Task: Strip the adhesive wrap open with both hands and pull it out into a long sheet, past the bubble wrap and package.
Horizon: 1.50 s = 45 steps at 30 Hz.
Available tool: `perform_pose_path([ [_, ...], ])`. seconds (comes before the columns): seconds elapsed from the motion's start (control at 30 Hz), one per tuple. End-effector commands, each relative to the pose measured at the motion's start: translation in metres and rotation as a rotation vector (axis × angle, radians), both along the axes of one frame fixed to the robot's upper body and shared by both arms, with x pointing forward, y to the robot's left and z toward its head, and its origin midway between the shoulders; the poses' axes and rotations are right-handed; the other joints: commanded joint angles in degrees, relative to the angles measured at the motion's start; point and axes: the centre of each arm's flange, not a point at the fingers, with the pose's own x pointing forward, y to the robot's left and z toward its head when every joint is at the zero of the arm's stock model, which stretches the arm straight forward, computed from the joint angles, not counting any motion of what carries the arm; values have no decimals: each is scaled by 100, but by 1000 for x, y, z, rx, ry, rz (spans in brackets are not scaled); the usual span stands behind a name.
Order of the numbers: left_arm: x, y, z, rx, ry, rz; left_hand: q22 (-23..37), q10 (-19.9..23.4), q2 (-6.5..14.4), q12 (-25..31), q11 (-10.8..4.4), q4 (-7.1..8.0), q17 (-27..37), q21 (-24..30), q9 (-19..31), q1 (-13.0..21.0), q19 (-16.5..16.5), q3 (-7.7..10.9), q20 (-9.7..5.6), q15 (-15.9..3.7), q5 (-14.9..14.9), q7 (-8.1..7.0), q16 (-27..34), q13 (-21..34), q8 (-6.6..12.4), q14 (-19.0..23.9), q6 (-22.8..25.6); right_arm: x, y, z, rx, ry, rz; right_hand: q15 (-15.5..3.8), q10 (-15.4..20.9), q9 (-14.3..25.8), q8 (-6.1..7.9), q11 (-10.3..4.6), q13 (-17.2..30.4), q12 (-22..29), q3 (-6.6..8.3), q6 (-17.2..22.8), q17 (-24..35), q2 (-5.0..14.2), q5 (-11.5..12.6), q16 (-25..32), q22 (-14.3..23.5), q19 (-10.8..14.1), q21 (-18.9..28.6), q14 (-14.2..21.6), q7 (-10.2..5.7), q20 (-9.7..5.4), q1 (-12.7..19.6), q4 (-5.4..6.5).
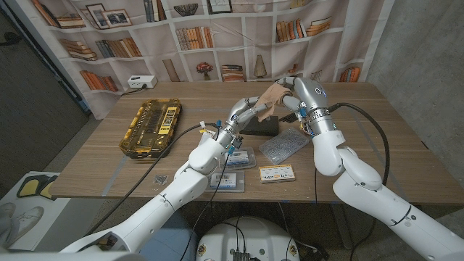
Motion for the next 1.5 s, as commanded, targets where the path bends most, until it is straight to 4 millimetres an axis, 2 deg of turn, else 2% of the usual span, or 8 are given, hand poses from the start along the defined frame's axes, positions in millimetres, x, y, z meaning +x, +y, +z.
perform_pose_path([
  [0.03,-1,2,0,-8,1,1,-34,32,-57,16,-6,17,11,89,10,4,-31,83,-6,31,164,27,68,63,46,30,53,0,-5,2,17,-10,-2,-580,307,28,-15,-276,-8,11,-2,-10,11,95,33,-34,-8,-14,45,-36,-20,8,63,22],
  [0.23,0,4,-2,-7,12,-3,-82,46,-54,35,-24,68,8,205,14,-64,-57,121,-14,12,315,9,119,85,83,27,45,1,-6,1,17,-8,-6,-574,307,29,-28,-277,-33,-8,-5,-23,-4,85,35,-86,-17,-16,61,-64,-18,6,49,26],
  [0.5,1,5,-2,4,16,-9,-146,35,-55,37,-62,120,-1,386,-24,-153,-119,140,-29,2,462,-24,171,76,90,2,35,1,-6,0,18,-10,-6,-570,-327,-7,-345,-227,-407,-560,-122,-566,-573,-70,5,-849,-108,-148,161,-456,49,38,-147,58],
  [0.6,1,6,-2,8,18,-8,-194,26,-56,26,-64,125,-6,499,-120,-177,-180,152,-25,-16,530,-18,196,55,46,-9,51,1,-5,0,16,-8,-5,-559,-624,-25,-408,-113,-508,-780,-169,-656,-738,-105,-13,-1034,-131,-164,185,-554,79,57,-247,85],
  [0.9,0,8,-1,12,18,-7,-334,26,-55,13,-69,135,-15,780,-194,-232,-286,166,-53,-32,640,-51,244,10,20,-46,48,1,-2,-1,8,-16,2,-487,-1221,-83,-687,42,-779,-1364,-271,-1160,-1249,-291,-55,-1594,-168,-281,206,-1057,177,142,-537,121],
  [1.1,0,10,-4,15,24,-9,-460,18,-59,22,-96,134,-21,969,-180,-264,-359,174,-56,-27,686,-56,269,10,41,-68,38,-1,-3,-2,36,-37,-17,-485,-1320,-93,-761,27,-836,-1484,-293,-1307,-1325,-282,-65,-1651,-174,-325,197,-1114,205,136,-615,152],
  [1.33,-1,13,-5,19,27,-7,-650,24,-65,-8,-101,120,-30,1203,-222,-287,-441,192,-66,-21,726,-77,299,-60,26,-69,47,0,-1,-6,69,-85,-17,-554,-1296,-97,-757,-20,-891,-1561,-237,-1263,-1297,-133,-46,-1612,-174,-360,198,-1139,124,83,-454,81],
  [1.5,-3,14,-3,29,21,-3,-764,-12,-64,55,-110,113,-31,1322,-334,-294,-509,200,-67,-15,733,-85,310,51,-42,-81,59,3,2,-12,122,-142,6,-556,-1086,-99,-730,-70,-941,-1561,-261,-1161,-1236,-50,-53,-1494,-171,-316,237,-1029,100,40,-383,61],
])
